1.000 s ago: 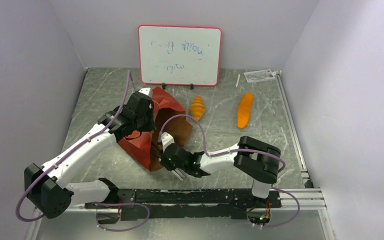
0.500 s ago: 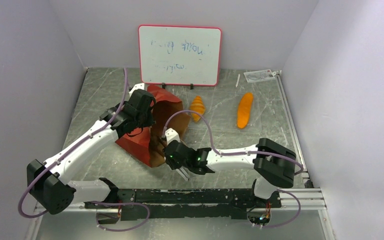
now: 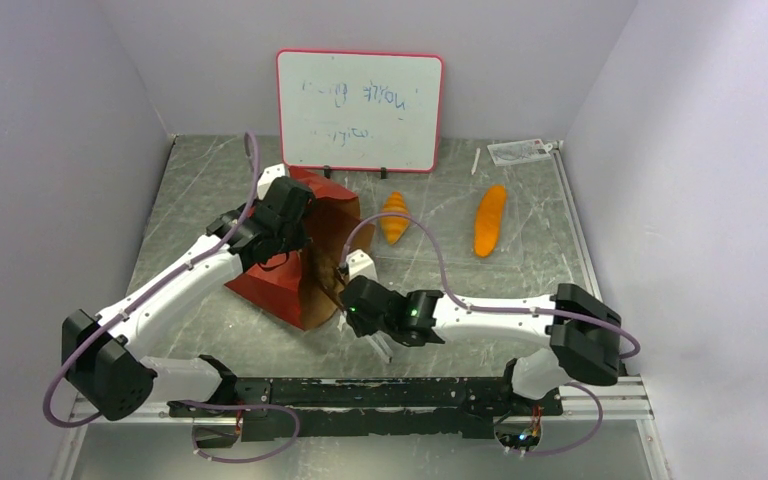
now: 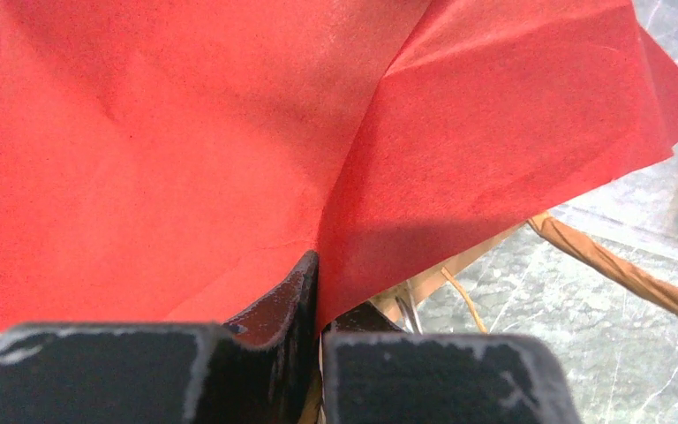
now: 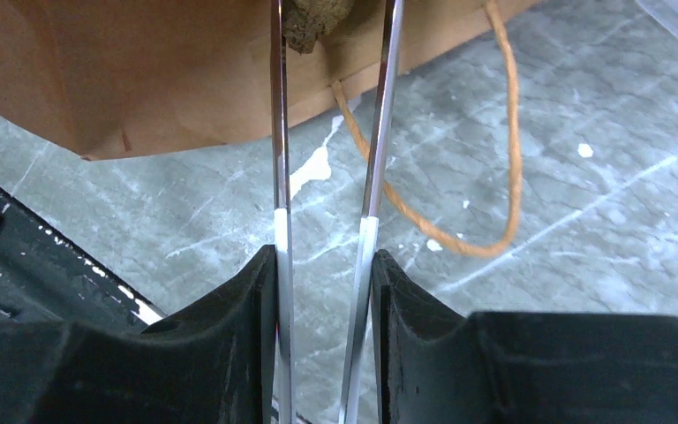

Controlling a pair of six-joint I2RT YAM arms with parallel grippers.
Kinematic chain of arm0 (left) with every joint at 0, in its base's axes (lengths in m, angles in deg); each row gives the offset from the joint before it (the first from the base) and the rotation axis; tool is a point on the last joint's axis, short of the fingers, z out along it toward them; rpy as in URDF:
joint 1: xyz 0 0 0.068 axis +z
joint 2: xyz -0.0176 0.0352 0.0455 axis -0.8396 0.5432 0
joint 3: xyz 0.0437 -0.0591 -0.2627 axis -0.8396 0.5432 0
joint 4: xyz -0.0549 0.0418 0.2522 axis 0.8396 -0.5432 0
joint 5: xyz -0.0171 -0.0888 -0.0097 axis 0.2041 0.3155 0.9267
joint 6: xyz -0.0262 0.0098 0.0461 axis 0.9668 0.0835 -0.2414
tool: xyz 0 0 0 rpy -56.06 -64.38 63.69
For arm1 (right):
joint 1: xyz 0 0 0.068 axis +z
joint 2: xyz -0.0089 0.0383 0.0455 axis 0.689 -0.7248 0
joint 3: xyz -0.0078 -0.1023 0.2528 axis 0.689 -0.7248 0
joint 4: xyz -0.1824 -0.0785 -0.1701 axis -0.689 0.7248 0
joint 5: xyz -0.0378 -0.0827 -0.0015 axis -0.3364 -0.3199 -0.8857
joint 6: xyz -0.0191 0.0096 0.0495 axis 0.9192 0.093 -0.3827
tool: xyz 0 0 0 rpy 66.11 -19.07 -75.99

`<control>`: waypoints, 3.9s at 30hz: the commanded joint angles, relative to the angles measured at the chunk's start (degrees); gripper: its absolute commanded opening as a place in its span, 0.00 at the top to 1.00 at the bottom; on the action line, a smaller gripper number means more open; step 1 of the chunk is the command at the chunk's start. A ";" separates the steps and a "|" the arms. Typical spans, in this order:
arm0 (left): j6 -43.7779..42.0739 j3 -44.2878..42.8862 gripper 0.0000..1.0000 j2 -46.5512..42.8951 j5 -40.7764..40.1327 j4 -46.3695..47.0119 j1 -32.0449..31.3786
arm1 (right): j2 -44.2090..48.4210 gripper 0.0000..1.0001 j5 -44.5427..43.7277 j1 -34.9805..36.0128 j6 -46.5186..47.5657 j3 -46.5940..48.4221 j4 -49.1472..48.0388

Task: Take the fake bread out of the paper bag
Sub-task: Take out the fake bread from the paper bag, then place the fake bread in the container.

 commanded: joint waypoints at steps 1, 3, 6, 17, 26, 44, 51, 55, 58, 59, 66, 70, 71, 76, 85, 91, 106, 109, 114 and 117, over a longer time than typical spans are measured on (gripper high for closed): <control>1.84 -2.03 0.92 1.13 -3.18 -0.48 0.25 | 4.68 1.00 -3.76 -0.13 -3.35 2.77 5.86; 2.03 -2.06 0.92 1.68 -3.46 -0.33 0.54 | 6.81 1.00 -4.90 -0.14 -4.66 2.86 8.21; 2.22 -2.13 0.92 2.63 -3.44 -0.17 1.45 | 10.21 1.00 -6.58 -0.11 -6.40 3.25 12.23; 0.91 -3.36 0.92 5.36 -1.25 1.50 5.75 | 17.96 1.00 -17.06 -0.34 -15.33 6.02 25.53; -3.22 -0.33 0.93 2.59 2.97 6.02 7.11 | 17.54 1.00 -17.50 -12.03 -11.68 4.61 22.06; -9.73 7.60 0.93 -6.58 13.28 12.51 7.21 | -1.77 1.00 -4.27 -35.97 -1.01 5.13 2.24; -9.50 8.71 0.93 -7.82 13.34 12.34 7.21 | -6.11 0.90 -0.48 -38.11 0.10 6.08 0.72; -9.07 8.89 0.93 -7.63 13.61 12.75 7.20 | -8.14 0.75 0.95 -39.28 -0.04 6.63 0.86; -8.86 8.81 0.93 -7.45 13.73 12.95 7.23 | -8.80 0.64 1.22 -39.82 -0.01 6.80 1.52; -8.73 8.81 0.93 -7.47 13.74 13.03 7.21 | -8.80 0.61 1.24 -39.95 0.01 6.81 1.58; -8.17 9.14 0.93 -7.53 13.74 13.30 7.20 | -8.10 0.53 1.54 -40.50 -0.24 6.14 1.91; -7.89 9.25 0.93 -7.47 13.73 13.39 7.20 | -7.92 0.50 2.27 -40.57 -0.49 4.86 1.40; -7.76 9.25 0.93 -7.42 13.69 13.39 7.20 | -7.87 0.50 2.36 -40.52 -0.58 4.55 1.30; -7.65 8.99 0.93 -7.08 13.62 13.30 7.21 | -7.22 0.49 2.71 -40.51 -0.84 3.72 1.43; -7.62 7.90 0.93 -5.92 13.53 13.38 7.21 | -3.69 0.48 2.87 -40.48 -1.61 1.46 2.51; -7.45 7.49 0.93 -4.95 13.84 13.78 7.22 | -1.87 0.46 3.61 -40.42 -1.61 -0.81 2.46; -7.27 7.34 0.93 -3.77 14.40 14.57 7.20 | -4.06 0.41 3.09 -40.42 -1.38 -1.22 1.81; -7.16 7.79 0.93 -3.78 14.55 14.83 7.20 | -3.88 0.42 3.38 -40.42 -1.56 -1.84 1.55; -7.14 8.08 0.93 -3.56 14.75 15.11 7.21 | -4.15 0.42 3.71 -40.18 -1.78 -2.70 1.03; -7.31 8.02 0.93 -3.43 14.84 15.24 7.21 | -4.02 0.43 3.41 -39.77 -2.04 -2.99 1.02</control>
